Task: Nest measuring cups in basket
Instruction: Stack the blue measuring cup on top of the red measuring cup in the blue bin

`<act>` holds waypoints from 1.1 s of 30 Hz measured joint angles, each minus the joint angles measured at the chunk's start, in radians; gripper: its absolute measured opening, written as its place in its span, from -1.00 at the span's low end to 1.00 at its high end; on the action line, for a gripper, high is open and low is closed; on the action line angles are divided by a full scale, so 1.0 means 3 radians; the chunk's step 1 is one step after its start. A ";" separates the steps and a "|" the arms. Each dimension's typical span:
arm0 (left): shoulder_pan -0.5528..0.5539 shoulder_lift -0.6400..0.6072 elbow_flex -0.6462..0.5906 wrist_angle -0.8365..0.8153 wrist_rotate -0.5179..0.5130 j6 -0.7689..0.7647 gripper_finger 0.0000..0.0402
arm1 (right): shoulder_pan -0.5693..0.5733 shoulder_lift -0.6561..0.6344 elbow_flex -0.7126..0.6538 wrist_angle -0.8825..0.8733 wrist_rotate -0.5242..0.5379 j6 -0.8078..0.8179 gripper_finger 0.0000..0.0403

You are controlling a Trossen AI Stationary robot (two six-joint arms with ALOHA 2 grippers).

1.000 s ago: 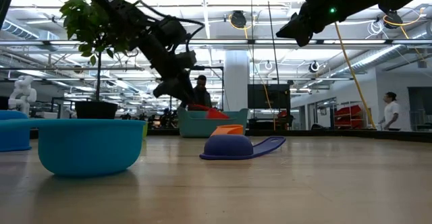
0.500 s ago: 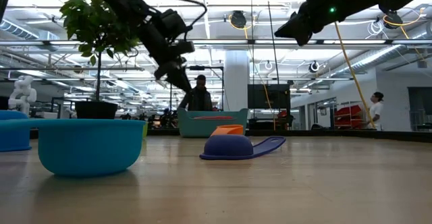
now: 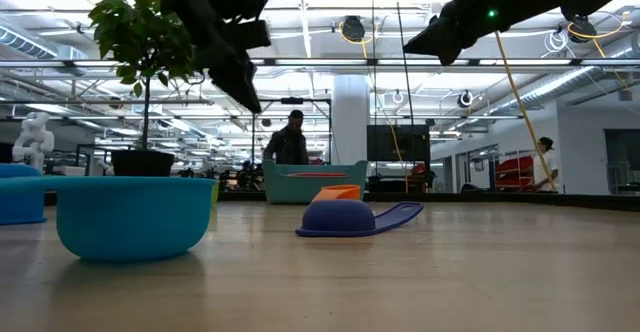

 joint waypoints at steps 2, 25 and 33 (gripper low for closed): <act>-0.0155 -0.0068 -0.0134 0.0008 -0.0171 -0.0103 -0.38 | 0.0002 0.0000 0.0000 0.0001 0.0000 0.0002 -0.43; -0.2063 -0.0346 -0.0868 0.0151 -0.1458 -0.1924 -0.38 | 0.0035 0.0000 0.0000 -0.0269 -0.0701 0.0931 -0.43; -0.2651 -0.0346 -0.0869 0.0149 -0.1661 -0.2498 -0.38 | 0.0217 0.0000 0.0000 -0.0566 -0.0694 0.1143 -0.43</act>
